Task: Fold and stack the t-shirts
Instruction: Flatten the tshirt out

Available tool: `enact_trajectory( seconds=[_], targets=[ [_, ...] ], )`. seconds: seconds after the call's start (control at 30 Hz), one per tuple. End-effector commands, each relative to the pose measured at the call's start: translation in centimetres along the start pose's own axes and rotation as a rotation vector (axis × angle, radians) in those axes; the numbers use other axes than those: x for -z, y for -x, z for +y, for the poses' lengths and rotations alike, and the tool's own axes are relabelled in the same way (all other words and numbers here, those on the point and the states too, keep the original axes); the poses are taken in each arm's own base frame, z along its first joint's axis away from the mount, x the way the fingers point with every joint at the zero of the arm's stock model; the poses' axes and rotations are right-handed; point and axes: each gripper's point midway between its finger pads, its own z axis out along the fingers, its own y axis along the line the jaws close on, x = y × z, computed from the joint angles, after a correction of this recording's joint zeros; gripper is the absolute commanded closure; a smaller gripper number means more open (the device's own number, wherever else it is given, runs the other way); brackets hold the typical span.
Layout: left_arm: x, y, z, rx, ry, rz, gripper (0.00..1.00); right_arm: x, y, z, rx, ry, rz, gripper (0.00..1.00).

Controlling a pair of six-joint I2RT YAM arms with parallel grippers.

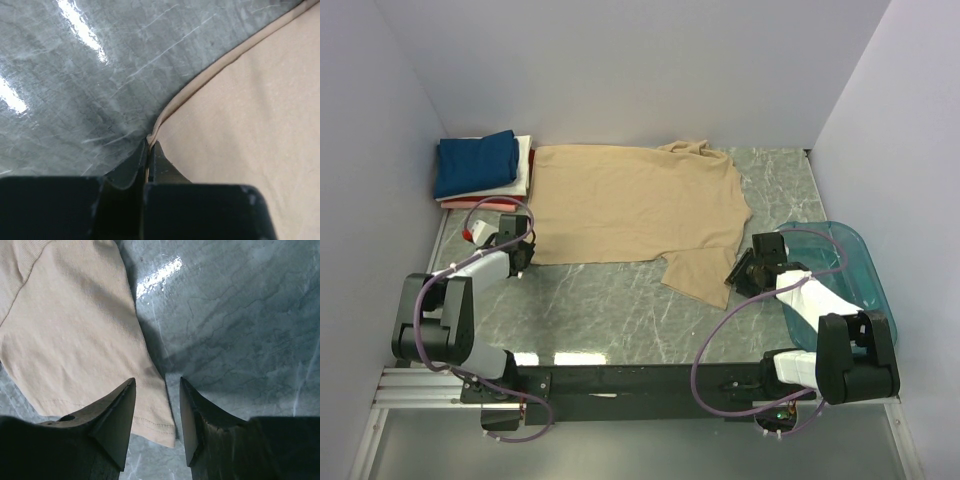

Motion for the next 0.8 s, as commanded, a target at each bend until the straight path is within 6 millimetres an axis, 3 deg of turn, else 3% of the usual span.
enact_trajectory(
  seconds=[0.0,0.43,0.6,0.77],
  targets=[
    [0.9,0.5,-0.8,-0.007,-0.041,-0.010,0.99,-0.4,0.1,-0.8,-0.006,-0.045,-0.015,0.52],
    [1.4,0.7,-1.2,-0.012,-0.071,-0.011,0.99,0.6,-0.7,-0.9,0.010,-0.107,-0.060,0.53],
    [1.3,0.5,-1.4,-0.012,-0.079,-0.003,0.99,0.5,-2.2,0.1,0.055,-0.116,-0.040,0.53],
    [1.3,0.4,-1.3,-0.019,-0.079,0.000,0.99,0.3,-4.2,-0.5,0.072,-0.154,-0.003,0.53]
  ],
)
